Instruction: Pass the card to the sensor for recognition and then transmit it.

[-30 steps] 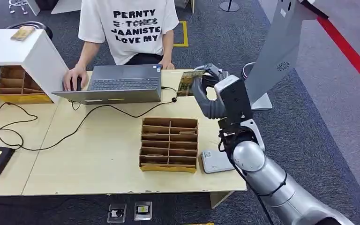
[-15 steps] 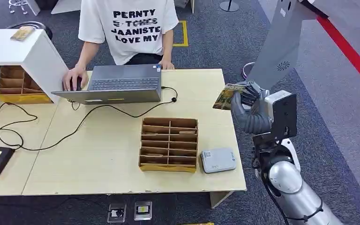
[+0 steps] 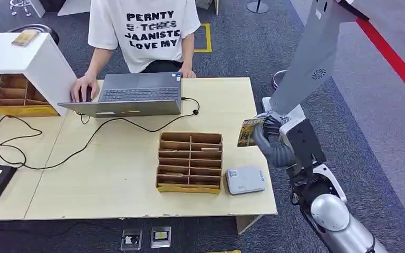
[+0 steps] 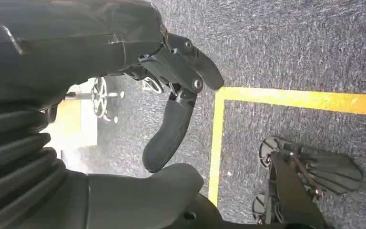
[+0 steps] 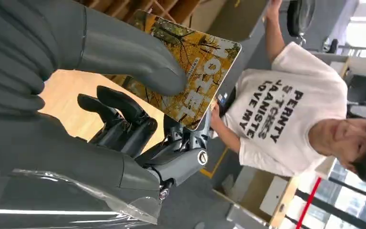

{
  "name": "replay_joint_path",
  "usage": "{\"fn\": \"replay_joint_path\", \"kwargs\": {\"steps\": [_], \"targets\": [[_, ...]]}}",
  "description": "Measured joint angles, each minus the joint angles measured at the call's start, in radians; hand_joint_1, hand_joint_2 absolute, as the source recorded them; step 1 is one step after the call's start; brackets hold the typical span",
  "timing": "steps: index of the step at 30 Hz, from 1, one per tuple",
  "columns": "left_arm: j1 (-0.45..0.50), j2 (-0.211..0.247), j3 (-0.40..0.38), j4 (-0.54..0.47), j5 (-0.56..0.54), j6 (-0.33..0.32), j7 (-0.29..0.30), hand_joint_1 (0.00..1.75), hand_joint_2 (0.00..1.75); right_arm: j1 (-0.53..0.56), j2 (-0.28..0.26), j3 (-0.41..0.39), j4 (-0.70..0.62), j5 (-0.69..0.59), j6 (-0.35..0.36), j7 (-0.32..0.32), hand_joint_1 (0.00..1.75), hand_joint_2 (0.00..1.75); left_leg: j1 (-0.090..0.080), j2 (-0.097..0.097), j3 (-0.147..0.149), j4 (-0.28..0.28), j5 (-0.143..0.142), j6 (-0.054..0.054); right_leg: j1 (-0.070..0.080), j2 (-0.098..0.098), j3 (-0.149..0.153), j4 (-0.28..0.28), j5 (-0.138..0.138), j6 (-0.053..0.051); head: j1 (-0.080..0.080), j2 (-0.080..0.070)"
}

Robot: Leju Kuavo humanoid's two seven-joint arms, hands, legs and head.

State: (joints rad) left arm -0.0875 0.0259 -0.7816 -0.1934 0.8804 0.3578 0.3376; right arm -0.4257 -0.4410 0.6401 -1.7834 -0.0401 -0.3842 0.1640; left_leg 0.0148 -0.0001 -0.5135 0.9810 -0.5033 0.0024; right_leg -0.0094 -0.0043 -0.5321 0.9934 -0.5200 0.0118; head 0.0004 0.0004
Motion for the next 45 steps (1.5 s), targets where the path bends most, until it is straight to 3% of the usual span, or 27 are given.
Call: {"fn": "replay_joint_path", "kwargs": {"steps": [19,33,45], "targets": [[0.000,0.001,-0.001,0.000,0.008,-0.004,-0.003,0.47,1.75,0.006,0.011,0.090,0.106,0.014,0.083,0.006,1.75,1.75,0.000,0.000,0.000,0.000,0.000,0.000,0.000,0.000,0.000,0.000,0.000,0.000,0.000,0.000],[0.000,0.002,-0.002,0.000,0.021,-0.005,-0.006,0.45,1.75,-0.016,-0.034,0.106,0.198,0.142,0.092,0.104,1.75,1.75,0.000,0.000,0.000,0.000,0.000,0.000,0.000,0.000,0.000,0.000,0.000,0.000,0.000,0.000],[0.000,0.002,-0.018,0.000,0.038,0.002,-0.010,0.45,1.75,-0.019,-0.042,0.108,0.262,0.182,0.127,0.124,1.75,1.75,0.000,0.000,-0.001,0.000,0.000,0.000,0.000,0.000,0.000,0.000,0.000,0.000,0.000,0.000]]}}
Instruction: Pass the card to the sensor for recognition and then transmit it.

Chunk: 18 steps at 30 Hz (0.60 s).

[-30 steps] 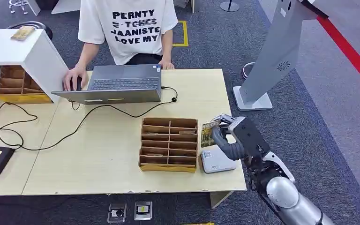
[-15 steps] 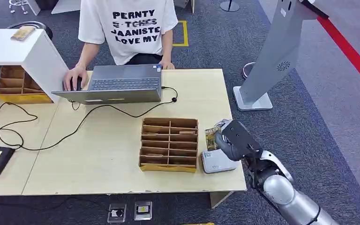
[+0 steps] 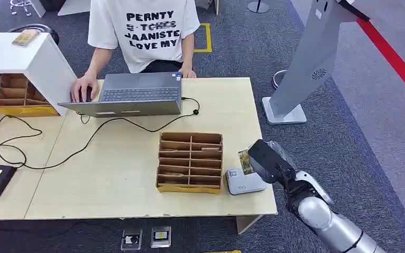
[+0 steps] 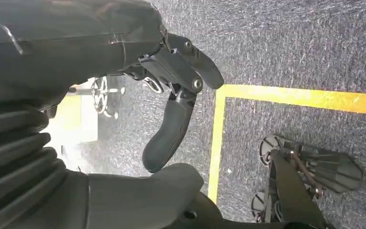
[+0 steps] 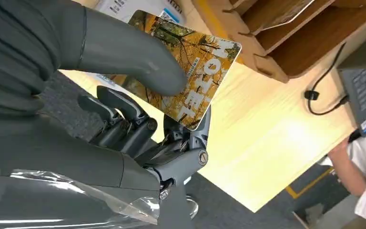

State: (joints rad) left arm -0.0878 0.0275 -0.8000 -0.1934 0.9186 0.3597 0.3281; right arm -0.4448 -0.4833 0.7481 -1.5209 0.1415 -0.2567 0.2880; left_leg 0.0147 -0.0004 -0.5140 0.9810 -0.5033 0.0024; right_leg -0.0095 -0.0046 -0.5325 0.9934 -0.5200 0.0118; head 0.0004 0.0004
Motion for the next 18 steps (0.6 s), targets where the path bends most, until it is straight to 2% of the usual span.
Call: {"fn": "replay_joint_path", "kwargs": {"steps": [18], "targets": [[-0.002,0.003,-0.008,0.000,0.000,0.000,-0.002,0.45,1.75,-0.007,0.012,0.025,0.076,0.011,0.028,-0.011,1.75,1.75,0.000,0.000,0.000,0.000,0.000,0.000,0.000,0.000,0.000,0.000,0.000,0.000,0.000,0.000]]}}
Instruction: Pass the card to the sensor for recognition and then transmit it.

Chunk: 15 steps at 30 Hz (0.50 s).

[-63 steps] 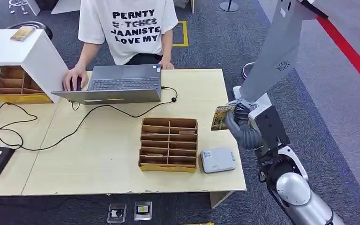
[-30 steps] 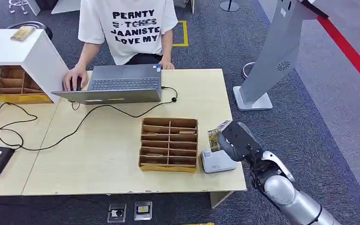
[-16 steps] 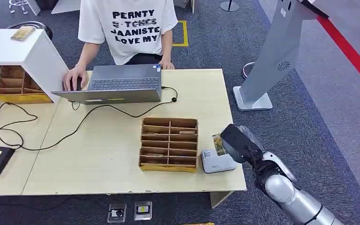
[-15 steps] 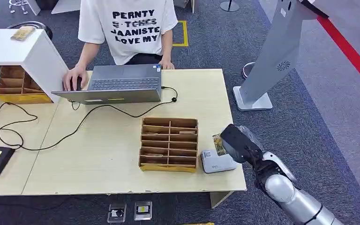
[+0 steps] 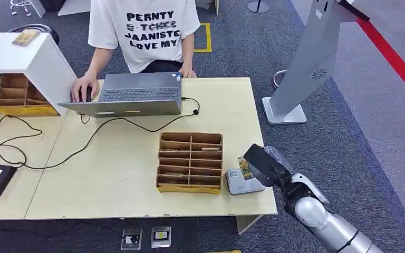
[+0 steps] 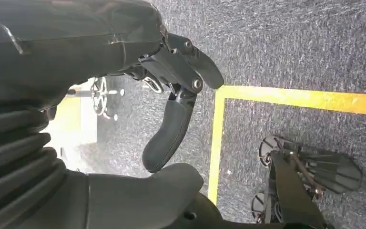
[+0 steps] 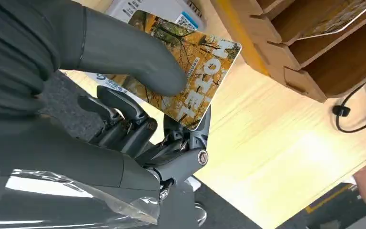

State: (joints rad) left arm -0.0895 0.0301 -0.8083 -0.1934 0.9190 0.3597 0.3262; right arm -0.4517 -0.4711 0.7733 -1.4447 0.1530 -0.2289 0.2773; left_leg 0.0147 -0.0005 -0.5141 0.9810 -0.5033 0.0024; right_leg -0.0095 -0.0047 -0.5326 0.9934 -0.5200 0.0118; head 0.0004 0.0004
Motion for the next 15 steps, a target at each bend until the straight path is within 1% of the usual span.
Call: {"fn": "replay_joint_path", "kwargs": {"steps": [15], "targets": [[-0.003,0.003,-0.024,0.000,0.003,0.003,0.000,0.45,1.75,0.004,0.022,-0.001,0.070,0.021,0.018,-0.001,1.75,1.75,0.000,0.000,0.000,0.000,0.000,0.000,0.000,0.000,0.000,0.000,0.000,0.000,0.000,0.000]]}}
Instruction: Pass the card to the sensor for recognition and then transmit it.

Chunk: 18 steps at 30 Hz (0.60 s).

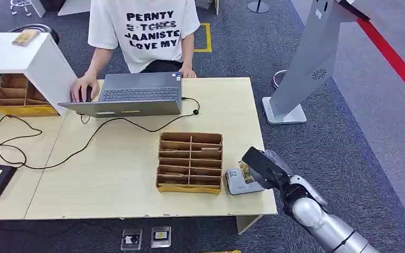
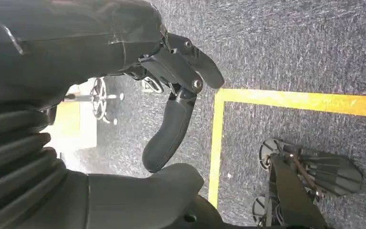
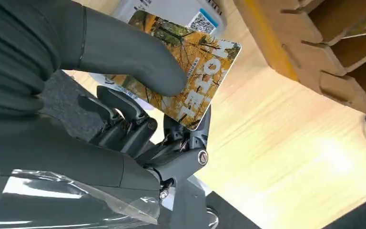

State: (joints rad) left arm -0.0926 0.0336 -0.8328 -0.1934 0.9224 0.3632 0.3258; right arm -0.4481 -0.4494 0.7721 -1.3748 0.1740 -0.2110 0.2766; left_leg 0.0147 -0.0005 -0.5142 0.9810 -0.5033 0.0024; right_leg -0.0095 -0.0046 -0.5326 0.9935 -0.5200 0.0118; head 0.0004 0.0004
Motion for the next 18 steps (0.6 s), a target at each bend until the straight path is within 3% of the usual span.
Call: {"fn": "replay_joint_path", "kwargs": {"steps": [18], "targets": [[-0.001,0.004,-0.017,0.000,0.003,0.002,-0.002,0.47,1.75,-0.037,0.052,0.000,0.145,-0.003,0.026,-0.053,1.75,1.75,0.000,0.000,0.000,0.000,0.000,0.000,0.000,0.000,0.000,0.000,0.000,0.000,0.000,0.000]]}}
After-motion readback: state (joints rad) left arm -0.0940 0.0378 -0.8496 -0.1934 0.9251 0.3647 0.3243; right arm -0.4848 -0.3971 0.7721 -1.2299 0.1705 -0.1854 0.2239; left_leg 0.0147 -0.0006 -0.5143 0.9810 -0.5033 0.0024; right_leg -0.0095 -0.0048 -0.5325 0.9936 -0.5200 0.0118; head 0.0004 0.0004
